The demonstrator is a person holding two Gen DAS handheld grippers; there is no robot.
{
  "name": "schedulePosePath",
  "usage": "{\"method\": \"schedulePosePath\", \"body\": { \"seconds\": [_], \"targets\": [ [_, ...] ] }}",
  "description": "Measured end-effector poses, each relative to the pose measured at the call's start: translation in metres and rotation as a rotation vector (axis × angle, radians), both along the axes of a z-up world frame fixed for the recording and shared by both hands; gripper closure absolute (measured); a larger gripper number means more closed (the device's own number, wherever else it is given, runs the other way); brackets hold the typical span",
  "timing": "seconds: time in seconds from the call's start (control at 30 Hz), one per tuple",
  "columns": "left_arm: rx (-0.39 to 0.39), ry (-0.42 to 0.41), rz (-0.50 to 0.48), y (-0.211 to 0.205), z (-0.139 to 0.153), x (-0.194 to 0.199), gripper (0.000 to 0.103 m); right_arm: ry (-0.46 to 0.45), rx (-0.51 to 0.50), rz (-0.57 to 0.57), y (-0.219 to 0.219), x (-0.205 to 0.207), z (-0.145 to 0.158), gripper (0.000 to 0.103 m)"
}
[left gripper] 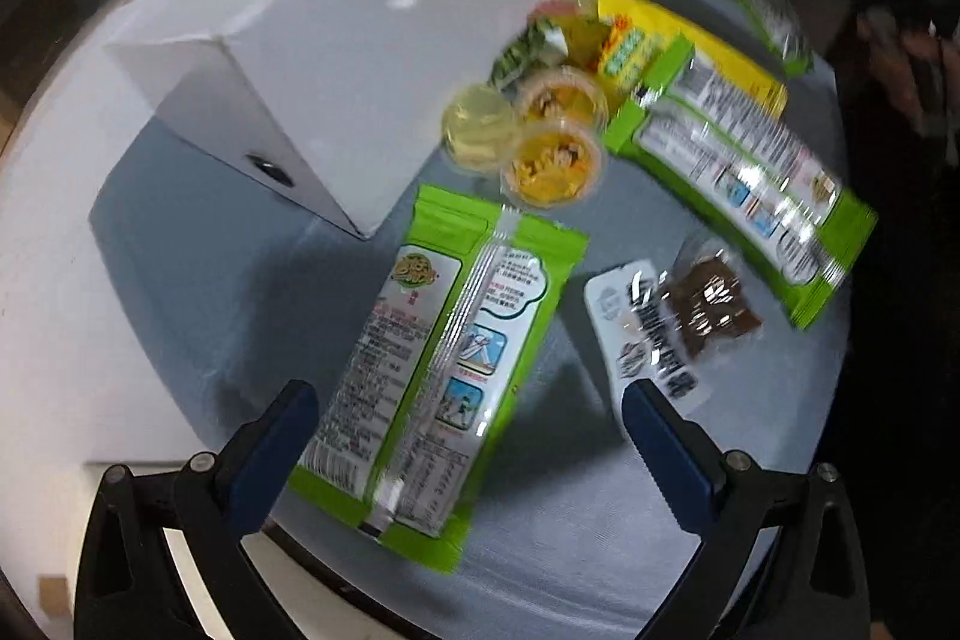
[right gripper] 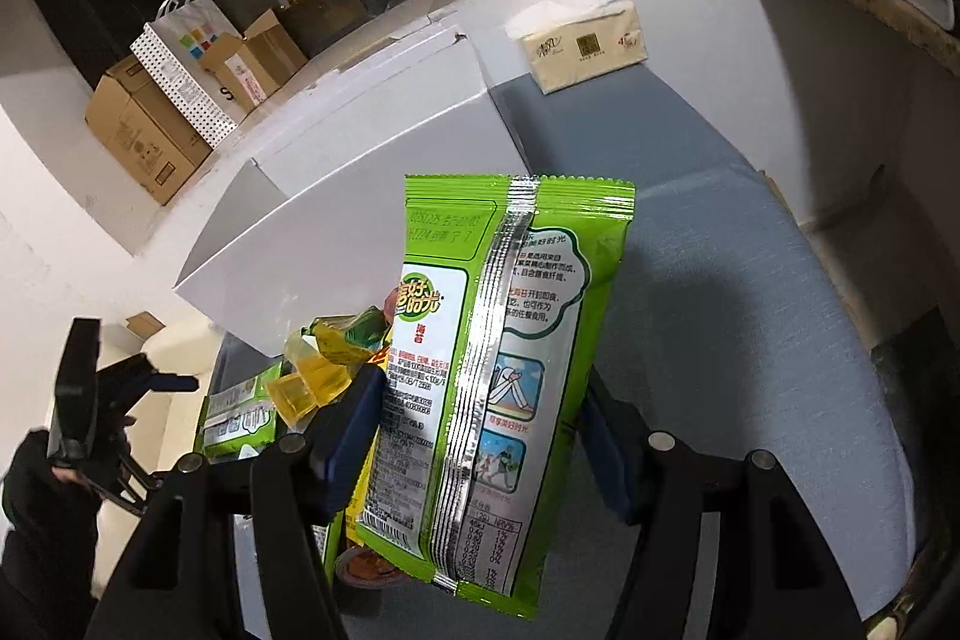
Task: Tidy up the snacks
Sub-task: 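Grasp another green packet with each gripper and lift them, then drop both green packets into the white box and open both grippers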
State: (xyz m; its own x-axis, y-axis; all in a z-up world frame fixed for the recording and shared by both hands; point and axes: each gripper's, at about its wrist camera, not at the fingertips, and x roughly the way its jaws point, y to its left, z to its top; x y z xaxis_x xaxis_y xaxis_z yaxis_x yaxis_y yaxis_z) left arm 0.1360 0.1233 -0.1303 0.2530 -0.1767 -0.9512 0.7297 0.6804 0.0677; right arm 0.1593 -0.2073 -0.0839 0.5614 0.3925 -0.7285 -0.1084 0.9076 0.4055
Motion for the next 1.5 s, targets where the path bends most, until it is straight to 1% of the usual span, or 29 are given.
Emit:
{"method": "schedulePosePath", "body": {
  "seconds": [0.17, 0.2, 0.23, 0.27, 0.3, 0.37, 0.47, 0.57, 0.63, 0.67, 0.73, 0.77, 0.83, 0.87, 0.9, 0.97, 1.0, 1.07, 1.1, 1.17, 1.2, 1.23, 1.3, 1.33, 1.4, 1.47, 1.5],
  "targets": [
    [0.039, 0.039, -0.049, -0.002, -0.019, 0.017, 0.001, -0.007, -0.015, -0.03, -0.004, -0.001, 0.003, 0.036],
    [0.042, 0.049, -0.057, -0.001, -0.022, 0.019, 0.006, -0.006, -0.019, -0.033, -0.005, -0.001, 0.003, 0.036],
    [0.041, 0.059, -0.065, -0.001, -0.023, 0.021, 0.007, -0.004, -0.023, -0.035, -0.006, -0.001, 0.003, 0.036],
    [0.016, 0.076, -0.066, 0.001, -0.023, 0.024, 0.011, 0.0, -0.028, -0.039, -0.006, -0.002, 0.003, 0.036],
    [0.002, 0.083, -0.063, 0.003, -0.021, 0.029, 0.017, 0.003, -0.031, -0.041, -0.006, -0.001, 0.002, 0.036],
    [-0.018, 0.075, -0.052, 0.008, -0.017, 0.039, 0.025, 0.007, -0.035, -0.041, -0.006, -0.001, 0.001, 0.035],
    [-0.039, 0.065, -0.058, 0.009, -0.015, 0.04, 0.03, 0.012, -0.037, -0.033, -0.004, 0.0, -0.001, 0.035],
    [-0.088, 0.069, -0.043, 0.007, -0.005, 0.029, 0.032, 0.01, -0.028, -0.02, -0.002, -0.001, -0.001, 0.035],
    [-0.098, 0.042, -0.025, 0.003, 0.0, 0.023, 0.032, 0.003, -0.023, -0.013, -0.001, -0.002, 0.0, 0.035],
    [-0.093, 0.011, -0.008, 0.001, 0.003, 0.02, 0.032, 0.002, -0.019, -0.01, -0.001, -0.002, 0.0, 0.035],
    [-0.1, -0.058, 0.05, -0.005, 0.012, 0.01, 0.032, -0.007, -0.01, -0.005, -0.002, -0.003, 0.002, 0.035],
    [-0.105, -0.109, 0.084, -0.006, 0.021, 0.005, 0.032, -0.015, -0.007, -0.004, -0.002, -0.003, 0.003, 0.035],
    [-0.14, -0.181, 0.166, -0.008, 0.04, -0.005, 0.032, -0.029, 0.005, -0.002, -0.004, -0.003, 0.006, 0.035],
    [-0.15, -0.245, 0.222, -0.012, 0.053, -0.013, 0.032, -0.04, 0.015, 0.002, -0.004, -0.002, 0.008, 0.035],
    [-0.16, -0.284, 0.269, -0.014, 0.062, -0.017, 0.032, -0.052, 0.02, 0.009, -0.003, -0.001, 0.011, 0.035],
    [-0.226, -0.348, 0.425, -0.018, 0.082, -0.024, 0.032, -0.083, 0.033, 0.026, -0.001, 0.001, 0.018, 0.035],
    [-0.258, -0.394, 0.537, -0.017, 0.092, -0.026, 0.032, -0.1, 0.038, 0.04, 0.002, 0.004, 0.023, 0.035],
    [-0.377, -0.385, 0.645, -0.018, 0.103, -0.026, 0.032, -0.127, 0.038, 0.067, 0.008, 0.011, 0.033, 0.035],
    [-0.411, -0.406, 0.698, -0.023, 0.11, -0.026, 0.032, -0.145, 0.039, 0.082, 0.011, 0.015, 0.04, 0.035],
    [-0.452, -0.419, 0.735, -0.034, 0.122, -0.016, 0.032, -0.178, 0.028, 0.114, 0.018, 0.025, 0.055, 0.035],
    [-0.46, -0.425, 0.765, -0.038, 0.124, -0.01, 0.031, -0.203, 0.023, 0.13, 0.021, 0.03, 0.064, 0.035],
    [-0.48, -0.41, 0.793, -0.042, 0.123, 0.001, 0.031, -0.226, 0.014, 0.142, 0.024, 0.034, 0.072, 0.035],
    [-0.563, -0.364, 0.851, -0.04, 0.129, 0.022, 0.031, -0.255, 0.006, 0.16, 0.028, 0.043, 0.083, 0.035],
    [-0.577, -0.363, 0.862, -0.04, 0.133, 0.031, 0.031, -0.262, 0.007, 0.166, 0.029, 0.048, 0.088, 0.035],
    [-0.575, -0.389, 0.873, -0.038, 0.144, 0.054, 0.031, -0.274, 0.02, 0.18, 0.031, 0.063, 0.096, 0.035],
    [-0.587, -0.385, 0.88, -0.039, 0.151, 0.082, 0.03, -0.272, 0.019, 0.192, 0.039, 0.086, 0.102, 0.035],
    [-0.592, -0.388, 0.889, -0.04, 0.152, 0.084, 0.03, -0.268, 0.015, 0.192, 0.041, 0.096, 0.104, 0.035]
  ]
}}
